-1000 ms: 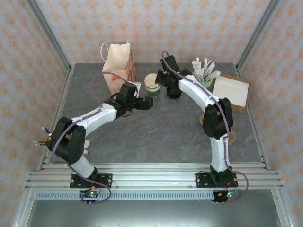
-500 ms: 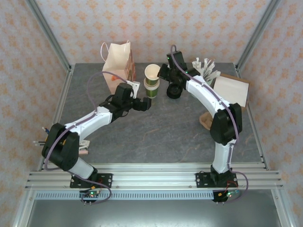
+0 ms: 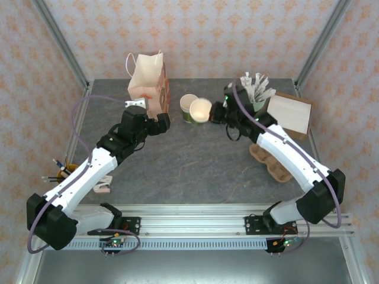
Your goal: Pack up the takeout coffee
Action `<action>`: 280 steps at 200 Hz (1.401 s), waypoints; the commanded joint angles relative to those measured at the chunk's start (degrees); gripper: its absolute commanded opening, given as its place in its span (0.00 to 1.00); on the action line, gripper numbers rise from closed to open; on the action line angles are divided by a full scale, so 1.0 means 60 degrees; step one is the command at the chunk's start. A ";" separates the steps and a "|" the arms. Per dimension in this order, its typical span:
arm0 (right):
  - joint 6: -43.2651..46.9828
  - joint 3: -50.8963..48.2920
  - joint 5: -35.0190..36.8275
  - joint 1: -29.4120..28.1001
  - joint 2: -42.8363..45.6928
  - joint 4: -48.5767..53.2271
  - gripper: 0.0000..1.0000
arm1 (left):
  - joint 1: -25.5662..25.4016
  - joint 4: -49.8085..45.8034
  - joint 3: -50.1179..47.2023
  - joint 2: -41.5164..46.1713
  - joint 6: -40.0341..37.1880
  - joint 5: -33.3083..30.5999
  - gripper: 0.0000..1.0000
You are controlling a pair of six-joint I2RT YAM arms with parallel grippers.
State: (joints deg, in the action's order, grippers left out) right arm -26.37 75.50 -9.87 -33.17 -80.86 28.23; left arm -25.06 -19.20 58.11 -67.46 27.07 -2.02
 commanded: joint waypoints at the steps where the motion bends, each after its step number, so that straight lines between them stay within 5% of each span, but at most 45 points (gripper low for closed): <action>1: -0.0128 -0.1081 0.0289 -0.0325 -0.0280 -0.0373 0.00 | 0.0087 -0.1262 0.0447 0.0023 0.0805 -0.0393 1.00; 27: -0.0009 -0.1572 0.0268 -0.0415 -0.0956 -0.1403 0.00 | 0.0285 -0.1412 0.0723 -0.0022 0.0041 0.0653 1.00; 68: 0.0085 -0.1748 0.0542 -0.0434 -0.1860 -0.2562 0.00 | 0.0309 -0.1612 0.0935 -0.0566 0.0149 0.0860 1.00; 105: -0.0101 -0.1246 0.0995 -0.0434 -0.2451 -0.2118 0.00 | 0.0317 -0.0649 0.0386 -0.0646 0.0528 0.1483 1.00; 161: -0.0421 -0.0262 0.0831 -0.0434 -0.2581 -0.0854 0.45 | 0.0309 -0.0466 0.0314 -0.0817 0.0525 0.1874 1.00; 206: -0.0663 0.0134 0.0684 0.0372 -0.1540 -0.0463 0.65 | 0.0302 -0.0400 0.0295 -0.1004 0.0529 0.2017 1.00; 247: -0.0320 0.0091 0.1125 0.1813 -0.2604 -0.0256 0.67 | 0.0264 -0.0389 0.0562 -0.1613 0.1108 0.2360 1.00; 280: -0.0638 0.0890 0.1601 0.2056 -0.4048 -0.0852 0.66 | 0.0109 0.0096 0.0400 -0.1837 0.1338 0.2494 1.00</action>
State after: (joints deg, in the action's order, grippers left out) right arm -29.23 77.17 -3.36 -20.51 -99.26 23.99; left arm -23.64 -21.82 60.58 -78.35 33.06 11.70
